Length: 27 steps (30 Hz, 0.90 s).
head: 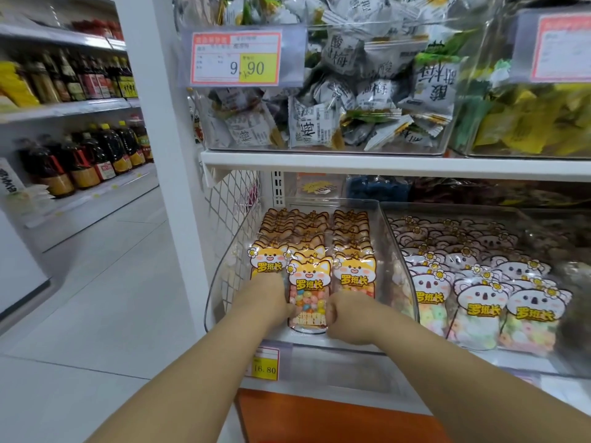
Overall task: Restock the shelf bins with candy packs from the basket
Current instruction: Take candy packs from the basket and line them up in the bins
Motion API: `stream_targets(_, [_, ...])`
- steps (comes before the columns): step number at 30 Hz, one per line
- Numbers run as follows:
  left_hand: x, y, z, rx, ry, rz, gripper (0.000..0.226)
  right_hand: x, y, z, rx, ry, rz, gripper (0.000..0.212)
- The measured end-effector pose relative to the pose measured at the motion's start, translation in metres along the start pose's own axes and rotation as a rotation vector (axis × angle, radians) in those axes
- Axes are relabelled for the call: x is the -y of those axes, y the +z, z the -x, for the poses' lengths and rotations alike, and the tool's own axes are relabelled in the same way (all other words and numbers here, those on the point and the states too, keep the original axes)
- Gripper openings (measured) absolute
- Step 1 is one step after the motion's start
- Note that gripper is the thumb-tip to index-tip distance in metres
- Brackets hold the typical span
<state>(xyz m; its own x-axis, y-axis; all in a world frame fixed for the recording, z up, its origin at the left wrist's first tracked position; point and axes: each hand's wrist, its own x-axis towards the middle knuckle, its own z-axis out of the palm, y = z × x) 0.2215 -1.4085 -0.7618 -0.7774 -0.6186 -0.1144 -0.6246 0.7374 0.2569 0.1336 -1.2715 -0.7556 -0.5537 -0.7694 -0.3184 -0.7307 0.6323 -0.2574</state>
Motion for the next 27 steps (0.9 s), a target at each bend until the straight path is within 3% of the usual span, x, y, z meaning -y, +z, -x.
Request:
stream_targets(3, [-0.001,-0.002,0.002,0.058,-0.022,0.077,0.025,0.008,-0.004,0.005,0.063,-0.061,0.019,0.028])
stream_targets(6, [0.002,-0.006,0.003,0.081,-0.072,0.143,0.035,0.012,-0.004,0.009,0.097,-0.108,0.051,0.033])
stream_targets(11, [0.005,-0.019,0.014,0.046,-0.027,0.212,0.012,0.01,-0.001,0.007,0.062,-0.099,-0.011,0.03])
stream_targets(15, [0.001,-0.024,0.039,-0.091,0.075,0.289,0.01,0.01,-0.008,0.026,-0.079,-0.118,-0.149,0.032])
stream_targets(21, [-0.017,-0.01,0.128,-0.269,0.363,0.636,0.024,0.005,0.001,0.107,-0.488,-0.344,-0.322,0.023])
stream_targets(24, [-0.026,0.017,0.176,-0.278,0.386,0.678,0.021,-0.009,0.027,0.155,-0.512,-0.397,-0.485,0.019])
stream_targets(27, [-0.026,0.068,0.208,-0.15,0.347,0.59,0.017,-0.033,0.079,0.186,-0.42,-0.355,-0.55,0.018])
